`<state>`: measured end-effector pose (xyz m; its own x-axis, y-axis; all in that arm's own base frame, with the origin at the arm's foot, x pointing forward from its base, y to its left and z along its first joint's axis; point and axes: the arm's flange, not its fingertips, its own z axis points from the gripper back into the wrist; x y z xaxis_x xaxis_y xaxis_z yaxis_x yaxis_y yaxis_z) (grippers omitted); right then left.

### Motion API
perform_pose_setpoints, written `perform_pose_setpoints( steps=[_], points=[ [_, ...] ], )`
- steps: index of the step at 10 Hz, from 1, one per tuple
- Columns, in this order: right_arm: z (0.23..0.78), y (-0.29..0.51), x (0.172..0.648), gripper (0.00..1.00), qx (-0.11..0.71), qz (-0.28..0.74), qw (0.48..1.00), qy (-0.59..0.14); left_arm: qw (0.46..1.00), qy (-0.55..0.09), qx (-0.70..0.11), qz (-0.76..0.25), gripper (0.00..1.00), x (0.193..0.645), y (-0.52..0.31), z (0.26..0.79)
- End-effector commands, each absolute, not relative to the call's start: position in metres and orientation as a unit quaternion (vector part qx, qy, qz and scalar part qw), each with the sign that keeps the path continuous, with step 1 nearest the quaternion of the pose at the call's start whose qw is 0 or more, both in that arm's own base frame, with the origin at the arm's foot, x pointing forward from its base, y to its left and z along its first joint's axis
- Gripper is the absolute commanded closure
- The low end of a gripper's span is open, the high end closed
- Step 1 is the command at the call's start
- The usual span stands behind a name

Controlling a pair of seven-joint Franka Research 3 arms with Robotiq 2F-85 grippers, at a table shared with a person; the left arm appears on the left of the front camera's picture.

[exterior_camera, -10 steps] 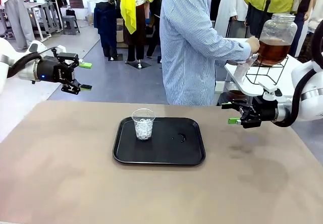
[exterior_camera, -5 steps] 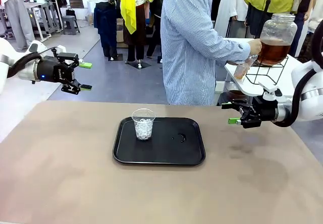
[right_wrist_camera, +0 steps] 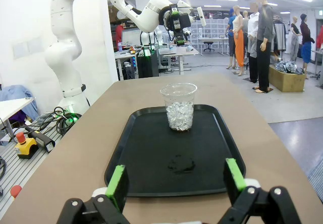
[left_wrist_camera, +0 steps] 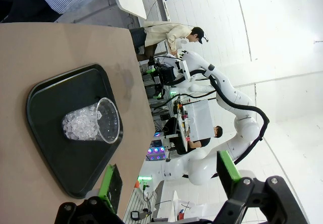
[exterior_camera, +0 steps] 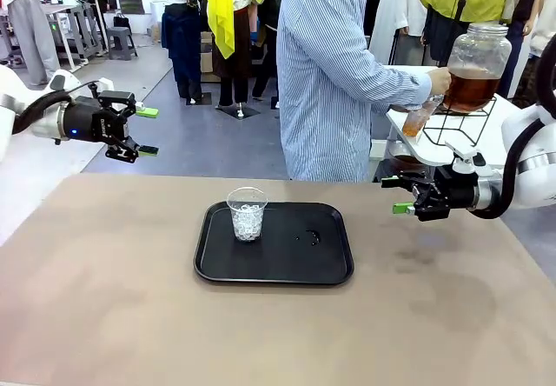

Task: Pour the drink into the iced cup.
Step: Pick up the iced cup indicated by the human and present it to them.

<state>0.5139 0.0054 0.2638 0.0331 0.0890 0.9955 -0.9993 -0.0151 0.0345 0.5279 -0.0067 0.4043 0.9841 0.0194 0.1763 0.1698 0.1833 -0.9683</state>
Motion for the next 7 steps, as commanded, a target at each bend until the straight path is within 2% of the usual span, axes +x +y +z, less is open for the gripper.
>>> perform_pose_setpoints(
  steps=[1, 7],
  points=[
    [0.2667, 0.0067, 0.5153, 0.0, 0.491, 0.519, 0.522, -0.466, 0.766, -0.077, -0.636, -0.051, 0.0, 0.5268, -0.0066, 0.4052],
    [0.2667, 0.0067, 0.5153, 0.0, 0.491, 0.519, 0.522, -0.466, 0.766, -0.077, -0.636, -0.051, 0.0, 0.5268, -0.0066, 0.4052]
  ],
)
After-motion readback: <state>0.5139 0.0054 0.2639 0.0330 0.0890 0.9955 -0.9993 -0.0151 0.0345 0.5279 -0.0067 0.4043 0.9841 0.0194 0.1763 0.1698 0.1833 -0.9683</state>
